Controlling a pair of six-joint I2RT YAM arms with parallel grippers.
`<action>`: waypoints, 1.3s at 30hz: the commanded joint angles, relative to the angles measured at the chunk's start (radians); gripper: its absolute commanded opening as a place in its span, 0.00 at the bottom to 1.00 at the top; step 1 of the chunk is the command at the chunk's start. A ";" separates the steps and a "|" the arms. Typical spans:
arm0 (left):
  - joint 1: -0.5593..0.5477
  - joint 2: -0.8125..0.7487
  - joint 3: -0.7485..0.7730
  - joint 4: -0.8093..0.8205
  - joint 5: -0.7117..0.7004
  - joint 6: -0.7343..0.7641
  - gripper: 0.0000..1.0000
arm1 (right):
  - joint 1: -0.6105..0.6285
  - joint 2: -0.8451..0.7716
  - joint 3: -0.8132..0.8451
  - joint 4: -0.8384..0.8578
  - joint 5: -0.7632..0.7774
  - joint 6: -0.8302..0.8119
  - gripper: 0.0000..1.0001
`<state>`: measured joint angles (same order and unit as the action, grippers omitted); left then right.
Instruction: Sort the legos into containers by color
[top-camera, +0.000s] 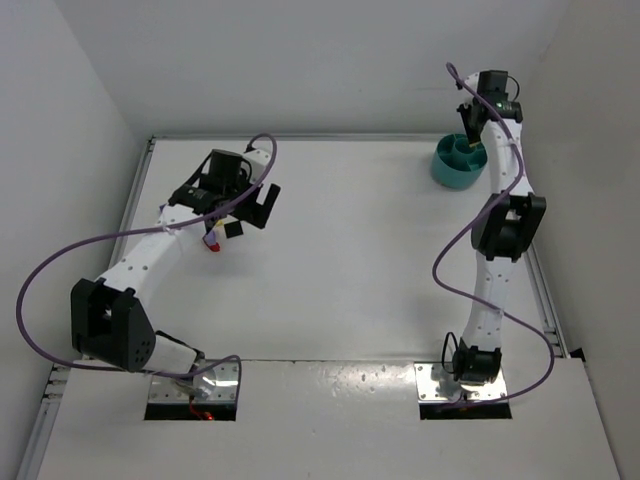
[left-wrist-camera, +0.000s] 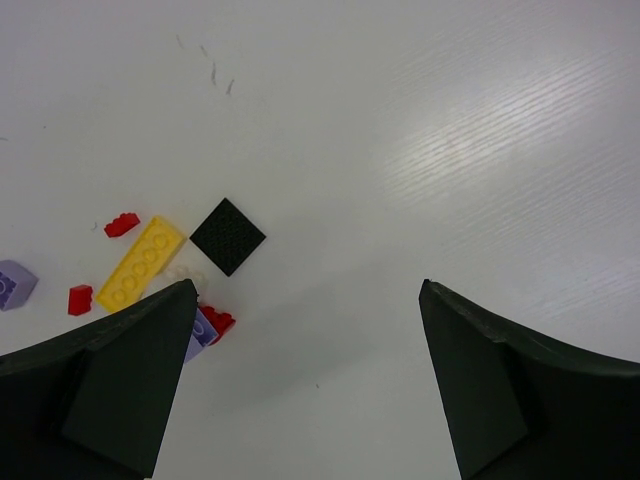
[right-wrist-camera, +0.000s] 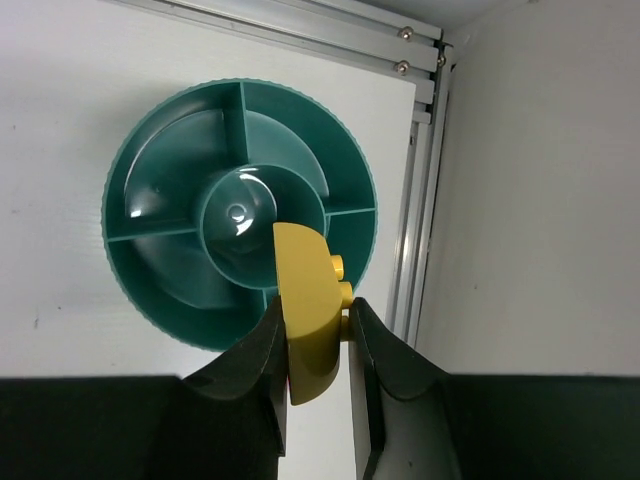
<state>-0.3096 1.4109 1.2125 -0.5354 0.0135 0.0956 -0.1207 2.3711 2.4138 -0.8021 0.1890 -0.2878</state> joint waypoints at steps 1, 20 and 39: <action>0.021 0.008 -0.002 0.020 0.002 -0.013 1.00 | -0.002 0.023 0.033 0.050 0.027 0.007 0.00; 0.059 0.017 -0.021 0.020 0.023 -0.033 1.00 | -0.011 0.063 0.051 0.122 0.018 0.044 0.57; 0.297 0.327 0.099 0.020 -0.093 -0.121 0.56 | 0.044 -0.532 -0.591 -0.013 -0.503 0.186 0.48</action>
<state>-0.0566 1.7535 1.2594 -0.5278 -0.0353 0.0380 -0.0811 1.8805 1.9594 -0.8318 -0.2379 -0.1394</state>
